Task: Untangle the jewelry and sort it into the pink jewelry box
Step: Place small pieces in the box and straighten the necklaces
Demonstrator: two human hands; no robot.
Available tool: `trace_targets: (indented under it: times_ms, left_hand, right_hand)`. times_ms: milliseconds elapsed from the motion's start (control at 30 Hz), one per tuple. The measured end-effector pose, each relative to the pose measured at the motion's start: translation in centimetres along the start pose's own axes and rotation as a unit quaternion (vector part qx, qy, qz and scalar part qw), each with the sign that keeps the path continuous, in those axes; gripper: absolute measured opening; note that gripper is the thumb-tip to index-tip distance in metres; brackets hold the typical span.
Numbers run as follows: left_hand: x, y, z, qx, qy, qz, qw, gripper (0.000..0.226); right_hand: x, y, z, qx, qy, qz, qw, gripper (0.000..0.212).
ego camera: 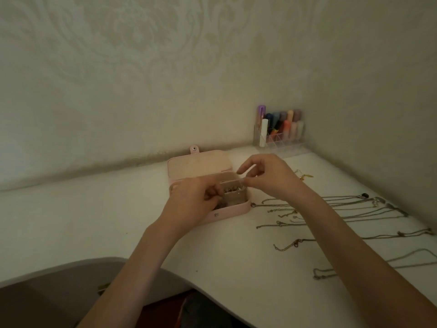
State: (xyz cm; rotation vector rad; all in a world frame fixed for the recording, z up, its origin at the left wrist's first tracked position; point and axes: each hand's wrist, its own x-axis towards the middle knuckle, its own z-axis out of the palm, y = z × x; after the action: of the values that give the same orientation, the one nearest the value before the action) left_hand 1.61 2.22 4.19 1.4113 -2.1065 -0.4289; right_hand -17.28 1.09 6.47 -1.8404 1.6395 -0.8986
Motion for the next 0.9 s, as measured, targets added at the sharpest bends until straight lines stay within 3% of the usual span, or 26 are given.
trace_targets:
  times_ms: [167, 367, 467, 600, 800, 900]
  left_hand:
    - [-0.2, 0.0, -0.2, 0.111, -0.015, 0.059, 0.992, 0.017]
    - [0.0, 0.1, -0.3, 0.135, -0.028, 0.068, 0.988, 0.017]
    - [0.0, 0.1, -0.2, 0.129, -0.028, 0.069, 0.989, 0.018]
    - [-0.1, 0.6, 0.1, 0.13, -0.018, 0.076, 0.988, 0.02]
    - [0.1, 0.7, 0.8, 0.078, -0.017, 0.079, 0.994, 0.02]
    - [0.3, 0.5, 1.3, 0.061, -0.005, 0.084, 0.995, 0.02]
  right_hand:
    - [-0.3, 0.5, 0.9, -0.043, -0.005, 0.034, 0.998, 0.016]
    - [-0.4, 0.5, 1.6, -0.072, 0.002, 0.023, 0.997, 0.009]
    - [-0.5, 0.8, 1.6, -0.11, 0.029, -0.004, 0.993, 0.016]
    - [-0.7, 1.2, 1.8, -0.057, 0.033, -0.005, 0.998, 0.027]
    - [-0.3, 1.1, 2.1, 0.041, -0.024, 0.107, 0.993, 0.049]
    - [-0.3, 1.1, 2.8, 0.05, -0.033, 0.122, 0.991, 0.059]
